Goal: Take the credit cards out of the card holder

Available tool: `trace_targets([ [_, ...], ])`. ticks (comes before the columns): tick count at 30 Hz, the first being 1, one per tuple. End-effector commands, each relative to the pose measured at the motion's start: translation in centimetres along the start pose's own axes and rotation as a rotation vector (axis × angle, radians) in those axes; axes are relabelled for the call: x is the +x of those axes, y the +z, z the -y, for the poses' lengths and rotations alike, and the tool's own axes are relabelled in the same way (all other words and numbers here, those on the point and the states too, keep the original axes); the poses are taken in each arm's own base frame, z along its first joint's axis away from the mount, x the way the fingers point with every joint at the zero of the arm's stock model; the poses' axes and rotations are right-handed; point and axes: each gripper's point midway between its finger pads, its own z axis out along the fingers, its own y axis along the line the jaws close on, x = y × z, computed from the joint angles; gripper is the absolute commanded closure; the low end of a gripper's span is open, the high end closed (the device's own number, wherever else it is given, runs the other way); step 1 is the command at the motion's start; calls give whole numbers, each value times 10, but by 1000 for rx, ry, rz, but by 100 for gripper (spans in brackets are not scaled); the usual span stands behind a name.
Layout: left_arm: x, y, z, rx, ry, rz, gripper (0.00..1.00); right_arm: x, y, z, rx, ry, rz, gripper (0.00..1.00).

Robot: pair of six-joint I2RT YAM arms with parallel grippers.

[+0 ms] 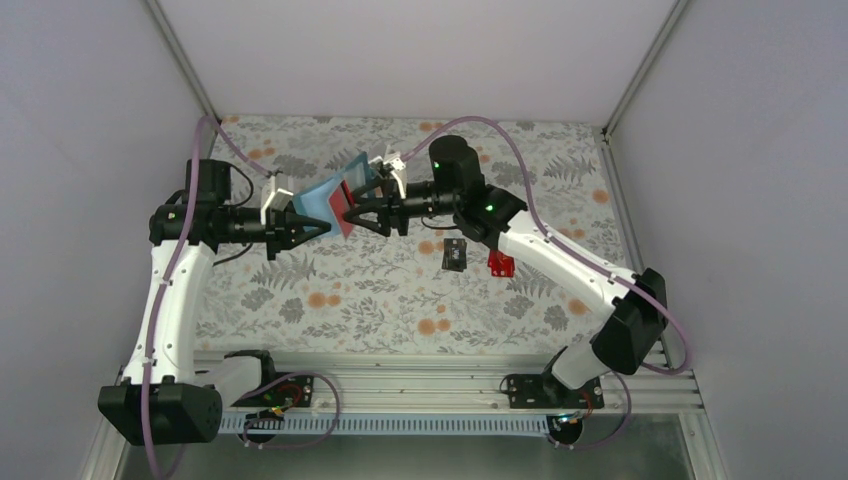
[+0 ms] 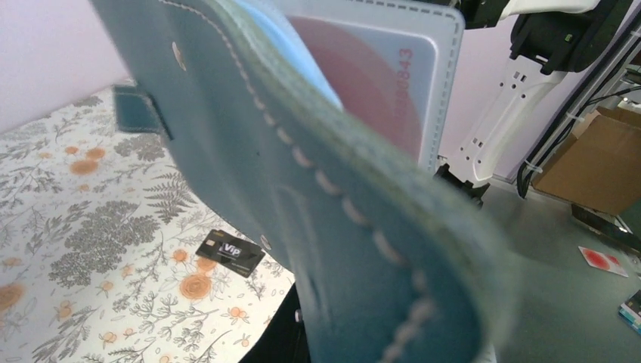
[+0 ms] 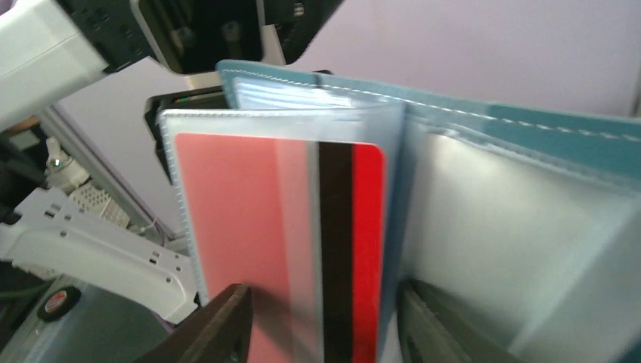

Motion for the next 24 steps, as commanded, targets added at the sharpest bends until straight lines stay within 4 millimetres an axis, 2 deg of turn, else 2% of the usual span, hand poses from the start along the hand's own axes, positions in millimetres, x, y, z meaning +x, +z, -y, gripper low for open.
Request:
trace_targets([
  [1,-17,-3,14,44,90,57,98,-14,5,-26,-121,-45,29,54],
  [7,-14,-2,5,22,66,43,98,-12,3,-38,-184,-61,22,76],
  [12,-12,-1,4,16,60,38,97,-11,3,-37,-175,-64,18,95],
  [17,-12,-2,8,31,68,46,97,-14,-2,-32,-137,-59,30,96],
  [18,-12,-2,11,42,72,53,94,-16,-5,-31,-126,-57,37,96],
  [22,-14,-3,25,88,121,84,71,-20,-11,-28,-101,-52,50,96],
  [24,-15,-3,27,90,128,86,66,-20,-11,-28,-104,-47,49,96],
])
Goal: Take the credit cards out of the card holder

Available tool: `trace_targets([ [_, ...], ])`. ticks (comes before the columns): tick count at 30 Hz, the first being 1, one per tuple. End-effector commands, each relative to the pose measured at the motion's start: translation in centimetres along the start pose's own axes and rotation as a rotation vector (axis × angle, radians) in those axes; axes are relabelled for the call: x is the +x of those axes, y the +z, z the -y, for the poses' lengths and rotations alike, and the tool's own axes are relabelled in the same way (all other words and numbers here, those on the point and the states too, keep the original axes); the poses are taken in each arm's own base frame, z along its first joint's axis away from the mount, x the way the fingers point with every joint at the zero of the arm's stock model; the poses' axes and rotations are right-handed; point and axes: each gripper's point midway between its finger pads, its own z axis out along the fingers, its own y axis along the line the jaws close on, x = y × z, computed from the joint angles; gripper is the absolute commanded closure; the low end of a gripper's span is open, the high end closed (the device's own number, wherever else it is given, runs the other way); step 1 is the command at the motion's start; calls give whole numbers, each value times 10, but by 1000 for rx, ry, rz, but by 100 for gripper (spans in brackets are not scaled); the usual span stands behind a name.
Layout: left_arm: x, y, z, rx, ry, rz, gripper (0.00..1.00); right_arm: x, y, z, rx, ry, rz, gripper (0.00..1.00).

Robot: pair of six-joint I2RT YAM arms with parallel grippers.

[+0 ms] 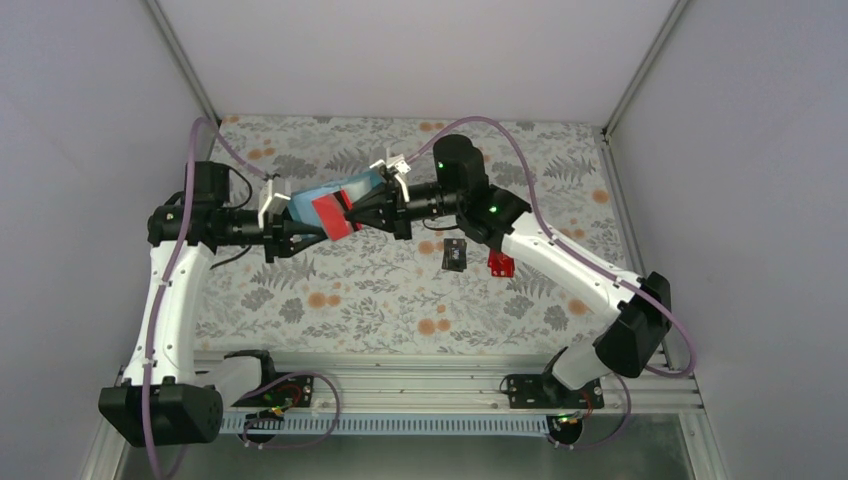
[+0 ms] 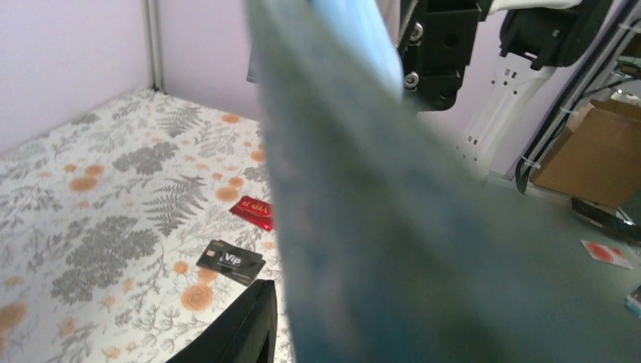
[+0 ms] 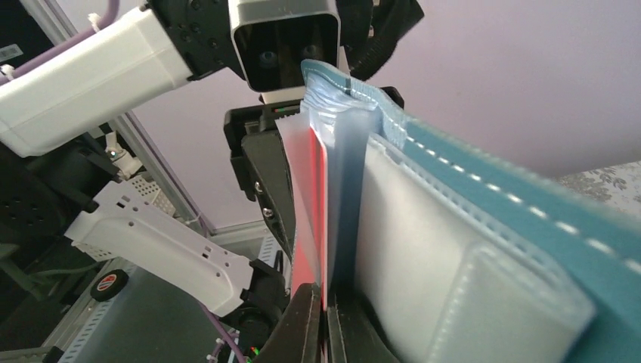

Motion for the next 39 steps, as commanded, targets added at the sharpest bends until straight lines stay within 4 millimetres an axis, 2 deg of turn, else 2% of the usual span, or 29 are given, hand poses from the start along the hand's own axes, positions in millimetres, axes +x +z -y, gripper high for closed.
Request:
trace_targets([
  [1,-15,-1,23,80,86,74,63,-14,-5,-5,15,-24,36,96],
  [10,-16,-2,30,97,119,90,33,-16,-13,2,57,-20,36,96],
  [14,-18,-3,34,103,131,98,28,-16,-14,-1,42,-24,32,96],
  [16,-20,-3,32,101,125,99,34,-14,-10,-5,-7,-20,20,96],
  [20,-21,-2,27,97,102,97,57,-5,7,-13,-79,-17,-16,96],
  [24,-19,-2,25,88,94,88,94,-4,6,-21,-107,-41,-16,94],
  [25,-20,-2,25,87,97,88,97,-4,4,-24,-114,-54,-14,91],
  [28,-19,-2,25,87,92,86,98,-5,-5,-29,-104,-87,-8,70],
  [29,-19,-2,24,86,92,86,98,-4,-8,-28,-93,-87,-8,67],
  [31,-19,-2,24,87,92,86,98,-3,-14,-23,-66,-80,-5,66],
  [34,-18,-2,24,85,93,84,98,-5,-19,-20,-47,-75,1,71],
  [39,-17,-2,24,82,92,80,98,-6,-12,-15,-71,-50,-7,72],
])
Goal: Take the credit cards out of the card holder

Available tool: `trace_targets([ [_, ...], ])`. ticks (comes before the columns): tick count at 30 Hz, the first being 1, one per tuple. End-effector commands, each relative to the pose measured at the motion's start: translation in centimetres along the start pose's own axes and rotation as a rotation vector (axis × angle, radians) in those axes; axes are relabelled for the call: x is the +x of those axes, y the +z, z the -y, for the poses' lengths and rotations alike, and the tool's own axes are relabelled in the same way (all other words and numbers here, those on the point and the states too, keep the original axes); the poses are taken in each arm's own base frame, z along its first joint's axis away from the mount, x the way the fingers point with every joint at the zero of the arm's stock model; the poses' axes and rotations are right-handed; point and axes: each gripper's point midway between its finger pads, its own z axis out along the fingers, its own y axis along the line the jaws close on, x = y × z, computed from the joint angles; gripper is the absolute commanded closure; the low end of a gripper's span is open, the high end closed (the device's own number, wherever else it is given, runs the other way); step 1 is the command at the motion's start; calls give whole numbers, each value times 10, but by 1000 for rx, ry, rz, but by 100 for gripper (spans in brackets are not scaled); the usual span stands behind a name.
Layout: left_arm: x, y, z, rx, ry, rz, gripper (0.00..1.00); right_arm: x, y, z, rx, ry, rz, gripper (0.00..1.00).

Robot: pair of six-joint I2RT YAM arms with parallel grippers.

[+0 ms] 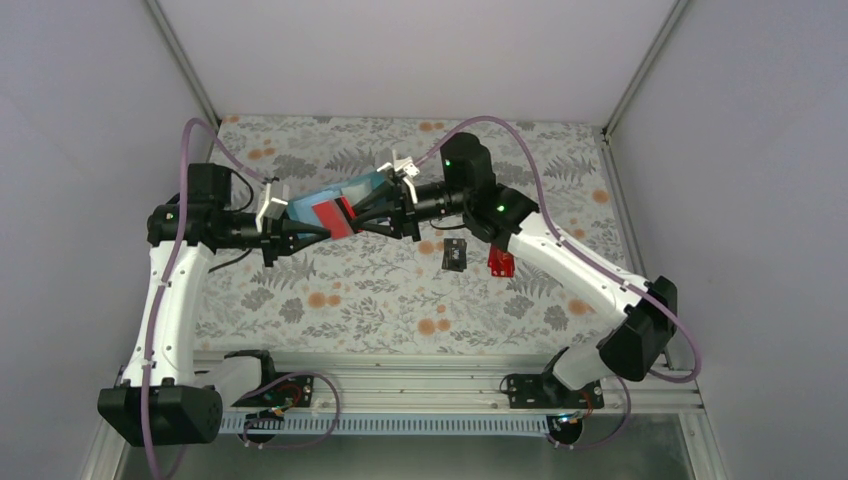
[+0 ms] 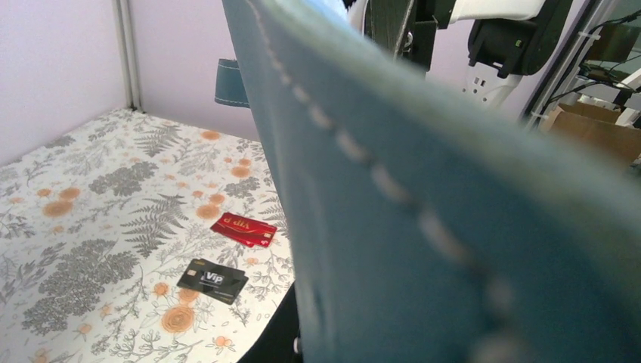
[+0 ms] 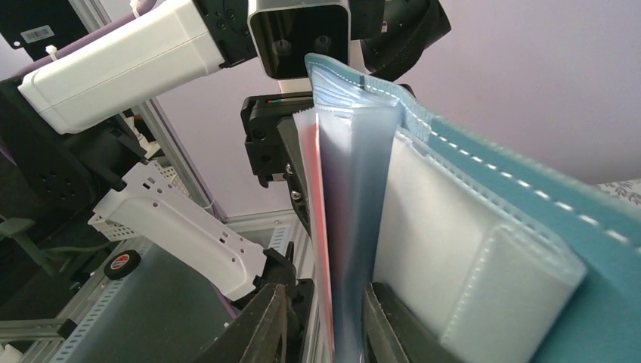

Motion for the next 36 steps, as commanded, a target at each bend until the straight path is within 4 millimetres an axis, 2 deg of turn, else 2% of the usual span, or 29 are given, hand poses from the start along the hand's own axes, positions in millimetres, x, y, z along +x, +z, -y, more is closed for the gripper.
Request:
trace_targets([
  [1,-12,-1,7,24,67,40,98,-4,2,3,-11,6,-1,75],
  [5,-11,-1,6,20,59,36,98,-1,8,5,-20,17,-12,80],
  [8,-9,0,2,12,48,29,98,-2,6,5,0,5,-4,95],
  [10,-7,0,-1,6,39,24,97,-3,0,8,36,0,7,96],
  [14,-4,1,-10,-22,13,4,88,2,-25,35,172,66,15,96],
  [15,-2,1,-15,-34,-5,-3,88,4,-33,41,193,91,18,96],
  [18,4,1,-29,-80,-49,-30,97,8,-49,52,254,143,23,96],
  [23,15,-1,-54,-185,-113,-80,98,8,-66,56,298,175,29,96],
  [26,16,0,-53,-173,-117,-73,98,8,-67,59,309,190,14,96],
  [32,12,-1,-53,-174,-122,-65,98,8,-103,77,432,217,24,96],
  [34,15,-3,-63,-223,-142,-81,98,7,-117,85,523,259,27,96],
  [35,17,-6,-74,-277,-162,-95,98,4,-127,92,605,296,33,96],
  [36,22,-11,-88,-352,-188,-117,98,10,-142,105,727,353,23,96],
])
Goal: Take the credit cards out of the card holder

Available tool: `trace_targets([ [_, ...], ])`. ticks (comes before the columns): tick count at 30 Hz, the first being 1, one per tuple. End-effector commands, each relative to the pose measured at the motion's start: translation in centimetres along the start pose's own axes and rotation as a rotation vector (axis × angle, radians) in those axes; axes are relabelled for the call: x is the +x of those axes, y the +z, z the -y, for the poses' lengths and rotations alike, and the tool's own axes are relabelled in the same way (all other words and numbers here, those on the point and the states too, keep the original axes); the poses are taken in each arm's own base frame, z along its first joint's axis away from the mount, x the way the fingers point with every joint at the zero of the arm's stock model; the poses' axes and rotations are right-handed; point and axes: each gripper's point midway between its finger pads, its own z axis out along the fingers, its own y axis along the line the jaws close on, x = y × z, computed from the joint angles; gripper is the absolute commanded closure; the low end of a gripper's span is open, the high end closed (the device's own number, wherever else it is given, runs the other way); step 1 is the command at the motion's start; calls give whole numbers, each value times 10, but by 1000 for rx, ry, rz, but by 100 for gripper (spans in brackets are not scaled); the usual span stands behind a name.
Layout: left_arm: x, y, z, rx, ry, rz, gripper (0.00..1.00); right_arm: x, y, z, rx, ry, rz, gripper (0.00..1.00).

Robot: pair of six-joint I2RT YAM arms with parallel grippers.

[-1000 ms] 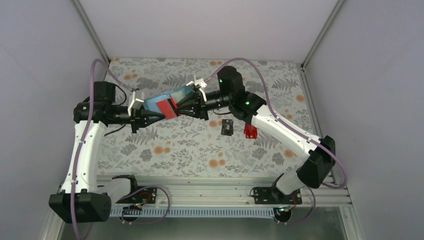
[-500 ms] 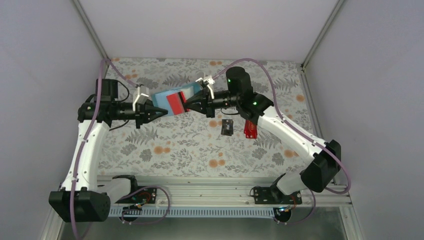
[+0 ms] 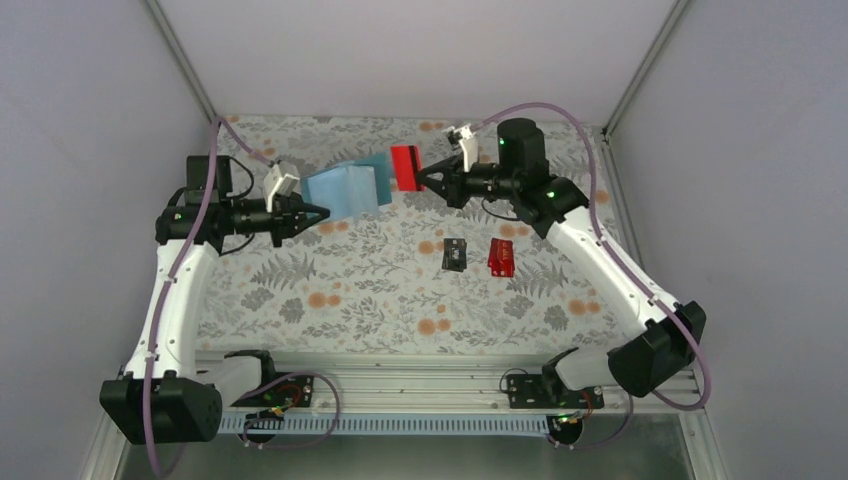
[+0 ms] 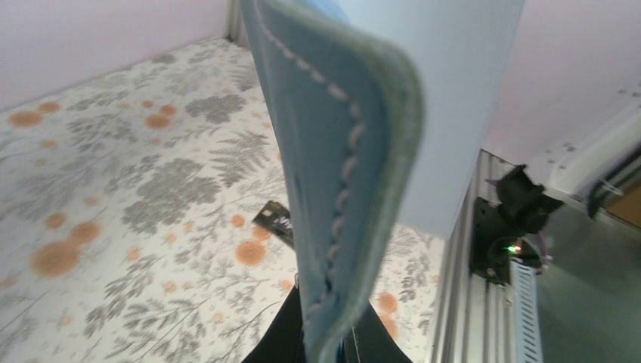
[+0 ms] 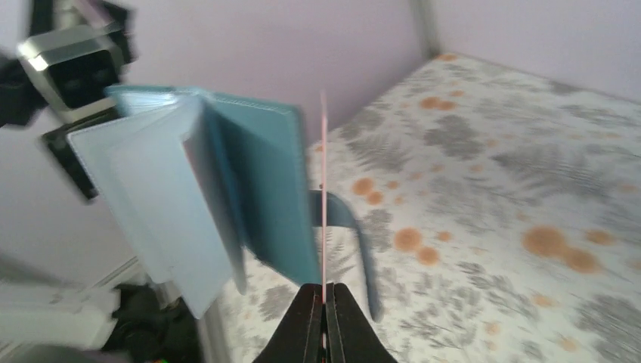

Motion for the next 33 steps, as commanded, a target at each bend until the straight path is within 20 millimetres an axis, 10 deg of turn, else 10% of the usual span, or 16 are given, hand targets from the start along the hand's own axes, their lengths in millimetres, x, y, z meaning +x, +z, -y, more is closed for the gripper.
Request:
trace_targets([
  [1,4,-6,-47,-232,-68,-42,98,-10,-34,42,351,168,7,96],
  [7,13,-19,-90,-458,-124,-82,98,107,-57,80,755,455,-237,96],
  [18,9,-14,-82,-398,-135,-66,98,293,-74,49,1115,571,-820,96],
  [33,7,-14,-74,-367,-123,-58,97,357,-1,63,1152,403,-1176,96],
])
